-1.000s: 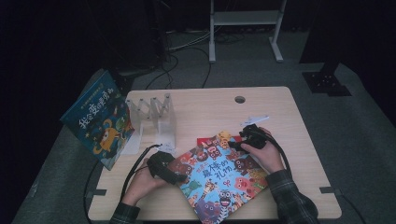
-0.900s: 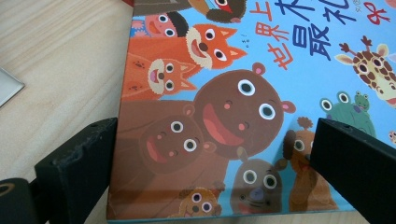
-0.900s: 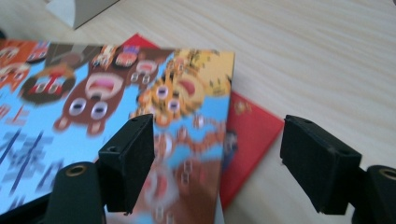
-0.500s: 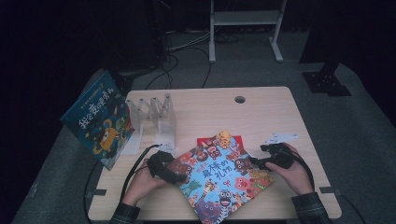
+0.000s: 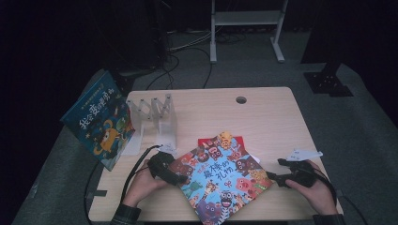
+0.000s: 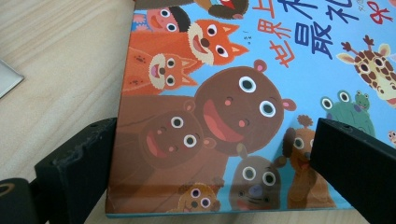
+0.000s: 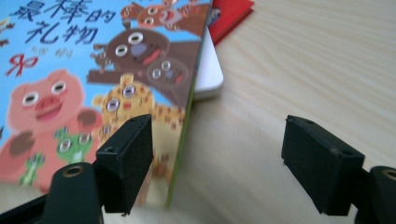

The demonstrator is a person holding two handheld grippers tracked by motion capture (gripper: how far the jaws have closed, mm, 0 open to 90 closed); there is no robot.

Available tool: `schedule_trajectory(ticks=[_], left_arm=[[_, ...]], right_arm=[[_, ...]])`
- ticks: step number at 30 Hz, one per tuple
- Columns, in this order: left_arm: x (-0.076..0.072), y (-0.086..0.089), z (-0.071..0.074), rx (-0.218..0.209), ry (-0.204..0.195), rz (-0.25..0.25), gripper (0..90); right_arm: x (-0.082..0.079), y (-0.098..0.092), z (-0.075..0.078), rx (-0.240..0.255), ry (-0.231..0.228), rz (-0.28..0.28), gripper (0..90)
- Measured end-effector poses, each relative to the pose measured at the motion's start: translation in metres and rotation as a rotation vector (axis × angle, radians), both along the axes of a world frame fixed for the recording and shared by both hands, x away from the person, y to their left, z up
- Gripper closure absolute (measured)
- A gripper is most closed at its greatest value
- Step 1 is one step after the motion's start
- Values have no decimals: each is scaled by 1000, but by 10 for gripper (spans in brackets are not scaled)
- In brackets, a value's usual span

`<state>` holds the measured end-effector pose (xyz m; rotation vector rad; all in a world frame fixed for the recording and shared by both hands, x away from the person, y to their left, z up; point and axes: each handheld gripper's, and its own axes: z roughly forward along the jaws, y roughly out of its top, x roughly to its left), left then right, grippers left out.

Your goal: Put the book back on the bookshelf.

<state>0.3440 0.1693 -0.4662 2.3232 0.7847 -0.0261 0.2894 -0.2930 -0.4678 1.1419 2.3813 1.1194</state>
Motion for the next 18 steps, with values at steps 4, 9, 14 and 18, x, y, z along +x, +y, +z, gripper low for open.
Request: schedule_trajectory(ticks=[4,9,14,18], left_arm=[[0,0,0,4,1,1,17],[-1,0,1,13,1,2,16],[-3,0,1,14,-1,4,17],[-4,0,2,21,3,-2,16]], right_arm=[[-14,-8,-5,12,1,11,239],[-24,-13,-11,5,6,3,241],[-22,-9,-16,39,20,9,233],[-18,-5,-16,34,10,2,235]])
